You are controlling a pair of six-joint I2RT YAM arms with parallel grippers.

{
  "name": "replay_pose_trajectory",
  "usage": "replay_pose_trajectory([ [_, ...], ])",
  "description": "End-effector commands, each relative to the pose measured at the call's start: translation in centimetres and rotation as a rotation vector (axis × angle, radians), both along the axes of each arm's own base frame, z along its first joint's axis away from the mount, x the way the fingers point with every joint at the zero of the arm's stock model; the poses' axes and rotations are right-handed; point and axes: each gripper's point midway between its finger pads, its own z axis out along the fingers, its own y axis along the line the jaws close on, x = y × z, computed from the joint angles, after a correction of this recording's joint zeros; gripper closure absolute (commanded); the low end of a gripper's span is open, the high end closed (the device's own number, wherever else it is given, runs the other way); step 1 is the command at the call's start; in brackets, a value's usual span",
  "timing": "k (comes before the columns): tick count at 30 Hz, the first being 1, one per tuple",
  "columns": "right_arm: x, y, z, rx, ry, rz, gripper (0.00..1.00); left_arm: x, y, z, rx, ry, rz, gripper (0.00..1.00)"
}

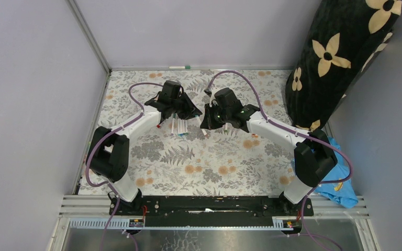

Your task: Open the pen caps

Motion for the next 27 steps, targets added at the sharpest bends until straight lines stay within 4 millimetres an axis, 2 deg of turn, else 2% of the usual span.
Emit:
replay_pose_trajectory([
  [1,0.2,0.9,0.7,0.035,-0.017,0.012,1.00,0.0,0.0,1.3,0.000,-0.062,-0.007,0.88],
  [4,0.2,0.8,0.7,0.031,-0.021,0.012,1.00,-0.2,0.2,1.2,0.005,-0.063,-0.007,1.00],
  [7,0.2,0.9,0.9,0.043,-0.029,0.019,1.00,-0.2,0.2,1.3,-0.002,-0.069,-0.004,1.00],
  [8,0.2,1.1,1.1,0.051,-0.033,0.020,0.98,-0.3,0.2,1.4,-0.009,-0.072,-0.003,1.00],
  [11,0.5,1.5,1.5,0.072,-0.042,0.021,0.83,-0.5,-0.1,1.6,-0.029,-0.070,-0.011,1.00],
  [15,0.9,2.2,1.7,0.084,-0.037,0.027,0.74,-0.7,-0.4,2.0,-0.050,-0.070,-0.022,1.00],
  [27,1.7,3.3,1.4,0.098,-0.028,0.032,0.74,-0.9,-0.8,2.4,-0.083,-0.071,-0.029,1.00],
])
